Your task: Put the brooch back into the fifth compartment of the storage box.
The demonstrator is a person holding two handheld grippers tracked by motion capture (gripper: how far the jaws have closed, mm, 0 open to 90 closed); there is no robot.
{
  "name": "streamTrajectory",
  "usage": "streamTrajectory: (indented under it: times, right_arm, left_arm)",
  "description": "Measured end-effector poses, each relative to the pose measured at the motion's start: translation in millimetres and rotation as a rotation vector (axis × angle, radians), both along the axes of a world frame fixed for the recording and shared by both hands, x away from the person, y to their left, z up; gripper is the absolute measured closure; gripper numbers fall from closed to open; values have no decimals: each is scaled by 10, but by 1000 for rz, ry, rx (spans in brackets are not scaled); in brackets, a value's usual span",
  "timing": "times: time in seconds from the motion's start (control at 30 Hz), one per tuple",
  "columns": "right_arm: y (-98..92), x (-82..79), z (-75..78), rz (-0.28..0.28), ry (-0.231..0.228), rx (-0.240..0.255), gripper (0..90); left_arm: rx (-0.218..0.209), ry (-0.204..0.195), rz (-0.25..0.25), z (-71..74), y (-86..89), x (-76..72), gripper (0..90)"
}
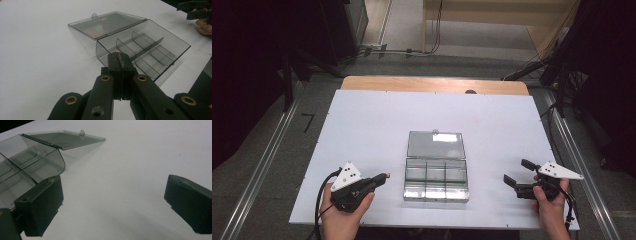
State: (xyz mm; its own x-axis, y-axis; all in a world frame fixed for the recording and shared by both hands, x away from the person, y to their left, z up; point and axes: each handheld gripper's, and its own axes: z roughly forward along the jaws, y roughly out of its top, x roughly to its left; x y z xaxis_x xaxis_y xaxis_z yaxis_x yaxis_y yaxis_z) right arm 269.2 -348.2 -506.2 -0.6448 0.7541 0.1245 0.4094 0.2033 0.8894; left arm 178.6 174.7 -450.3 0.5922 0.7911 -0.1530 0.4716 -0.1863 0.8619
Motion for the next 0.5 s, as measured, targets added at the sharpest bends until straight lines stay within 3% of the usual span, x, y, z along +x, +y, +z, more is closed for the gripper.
streamTrajectory:
  times: [0.5]
  right_arm:
    - [9,3,-1,-2,1,-7,8]
  left_arm:
    - [4,-3,-39,17,-140,44,900]
